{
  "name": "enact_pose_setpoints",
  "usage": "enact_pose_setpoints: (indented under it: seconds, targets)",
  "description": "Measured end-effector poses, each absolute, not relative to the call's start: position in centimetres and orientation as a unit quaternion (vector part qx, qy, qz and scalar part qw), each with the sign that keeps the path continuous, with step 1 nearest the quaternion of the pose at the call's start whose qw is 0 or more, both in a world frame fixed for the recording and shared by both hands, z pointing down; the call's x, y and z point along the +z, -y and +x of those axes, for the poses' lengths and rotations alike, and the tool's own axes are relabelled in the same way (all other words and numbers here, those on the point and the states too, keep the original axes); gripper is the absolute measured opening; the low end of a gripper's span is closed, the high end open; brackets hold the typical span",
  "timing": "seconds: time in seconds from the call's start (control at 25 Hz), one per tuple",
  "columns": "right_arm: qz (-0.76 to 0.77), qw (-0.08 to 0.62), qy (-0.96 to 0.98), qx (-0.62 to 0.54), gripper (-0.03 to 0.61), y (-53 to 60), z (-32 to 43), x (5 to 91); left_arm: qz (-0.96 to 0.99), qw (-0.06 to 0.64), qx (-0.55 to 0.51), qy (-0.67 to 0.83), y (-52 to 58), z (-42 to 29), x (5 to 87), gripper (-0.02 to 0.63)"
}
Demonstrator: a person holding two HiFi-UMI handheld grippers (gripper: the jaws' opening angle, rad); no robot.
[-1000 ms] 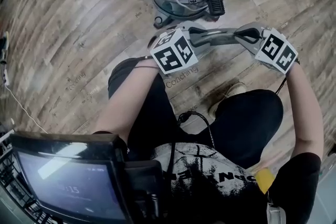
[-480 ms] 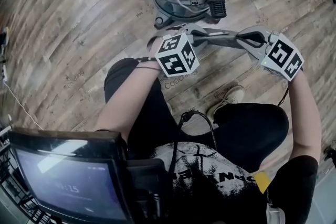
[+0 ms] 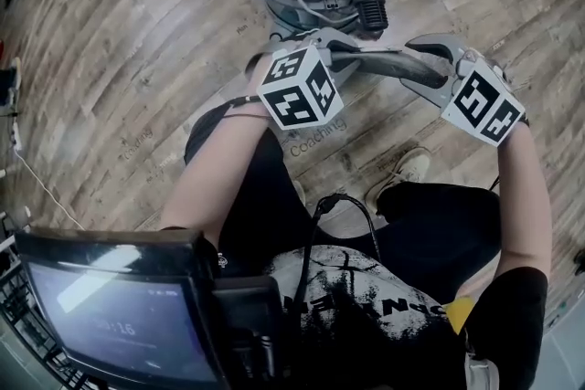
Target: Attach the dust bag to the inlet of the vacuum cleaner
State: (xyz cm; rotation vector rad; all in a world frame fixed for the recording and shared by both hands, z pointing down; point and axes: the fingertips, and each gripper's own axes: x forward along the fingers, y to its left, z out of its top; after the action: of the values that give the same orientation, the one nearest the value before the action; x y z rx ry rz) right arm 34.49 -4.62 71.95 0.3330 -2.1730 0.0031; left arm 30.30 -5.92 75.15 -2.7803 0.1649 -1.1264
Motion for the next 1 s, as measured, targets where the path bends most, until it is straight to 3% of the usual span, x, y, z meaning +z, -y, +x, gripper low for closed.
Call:
enact_pose_setpoints:
  seconds: [0.12, 0.2, 0.28, 1.0]
  targets:
    - [0.145, 0.495, 0.855, -0.049, 0.209, 5.4, 34.7, 72.7, -0.925, 0.075, -0.369, -0.048, 6.0, 31.2, 74.4, 0.028]
    - [0.155, 0.517, 0.838, -0.085, 0.085, 6.0, 35.0, 72.9, -0.925, 0.079, -0.369, -0.049, 5.9, 31.4, 74.2, 0.028]
    - [0.162, 0.524, 0.830, -0.101, 0.046, 6.4, 35.1, 72.8, -0.924, 0.081, -0.371, -0.052, 6.1, 31.4, 74.0, 0.028]
    - [0.195, 0.533, 0.816, -0.114, 0.043, 10.6, 35.2, 73.0, -0.919, 0.067, -0.376, -0.102, 9.6, 31.4, 74.3, 0.028]
